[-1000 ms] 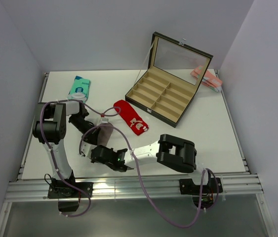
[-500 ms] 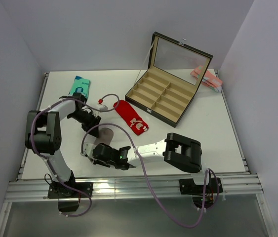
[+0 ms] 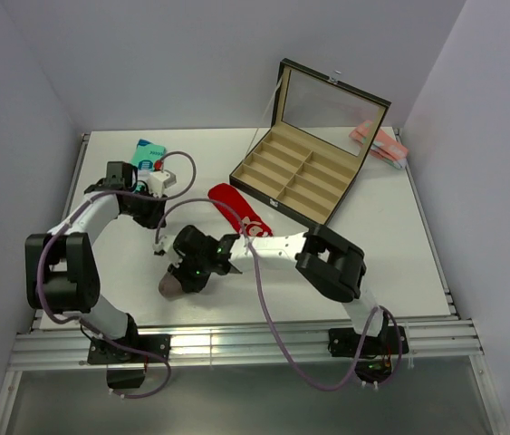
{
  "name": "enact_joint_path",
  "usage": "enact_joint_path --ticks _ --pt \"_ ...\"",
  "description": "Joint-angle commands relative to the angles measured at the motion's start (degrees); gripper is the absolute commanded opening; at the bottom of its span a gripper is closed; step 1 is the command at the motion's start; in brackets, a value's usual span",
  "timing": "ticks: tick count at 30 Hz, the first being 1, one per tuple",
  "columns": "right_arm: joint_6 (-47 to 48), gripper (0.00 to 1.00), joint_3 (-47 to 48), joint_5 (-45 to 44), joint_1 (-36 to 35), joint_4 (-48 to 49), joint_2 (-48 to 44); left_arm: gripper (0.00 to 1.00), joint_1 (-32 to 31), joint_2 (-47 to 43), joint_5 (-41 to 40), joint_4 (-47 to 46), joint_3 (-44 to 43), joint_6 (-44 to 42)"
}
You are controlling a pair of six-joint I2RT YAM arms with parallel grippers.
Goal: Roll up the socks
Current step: Roll the sock at the center of the board.
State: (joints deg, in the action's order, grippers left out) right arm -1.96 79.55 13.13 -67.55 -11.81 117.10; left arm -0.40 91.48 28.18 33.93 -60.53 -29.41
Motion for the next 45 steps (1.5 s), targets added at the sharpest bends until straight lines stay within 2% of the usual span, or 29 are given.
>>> enact_joint_path --ticks 1,7,12,15,18,23,34,45 --pt "-2.8 0.14 3.2 13.8 3.6 -10.2 5.2 0.25 0.2 -4.7 -1.9 -5.6 2.7 1.4" --pt "-6.1 0.16 9.4 21.6 8.2 -15.2 10.8 0.27 2.3 -11.3 -1.9 -9.4 6.7 0.3" --pt "-8.9 0.17 11.8 27.4 11.2 -14.9 15.0 0.31 2.3 -17.1 0.6 -8.0 9.8 -4.5" --pt "-9.5 0.18 13.0 30.5 13.0 -15.1 17.4 0.35 2.3 -19.7 4.4 -3.6 11.5 -10.7" --pt "-10.5 0.19 14.0 34.0 14.1 -14.4 19.3 0.39 1.5 -22.0 7.6 2.4 13.5 -20.4" --pt "-11.8 0.20 16.2 35.7 15.7 -14.6 21.2 0.44 -0.8 -25.2 10.0 8.9 17.2 -28.6" --pt "-14.9 0.20 16.5 35.7 16.3 -12.6 22.8 0.48 -1.5 -19.9 16.6 23.5 15.1 -37.6" --pt "-16.2 0.20 15.2 34.9 16.3 -10.9 22.8 0.48 -1.8 -14.2 18.0 22.8 15.0 -37.2"
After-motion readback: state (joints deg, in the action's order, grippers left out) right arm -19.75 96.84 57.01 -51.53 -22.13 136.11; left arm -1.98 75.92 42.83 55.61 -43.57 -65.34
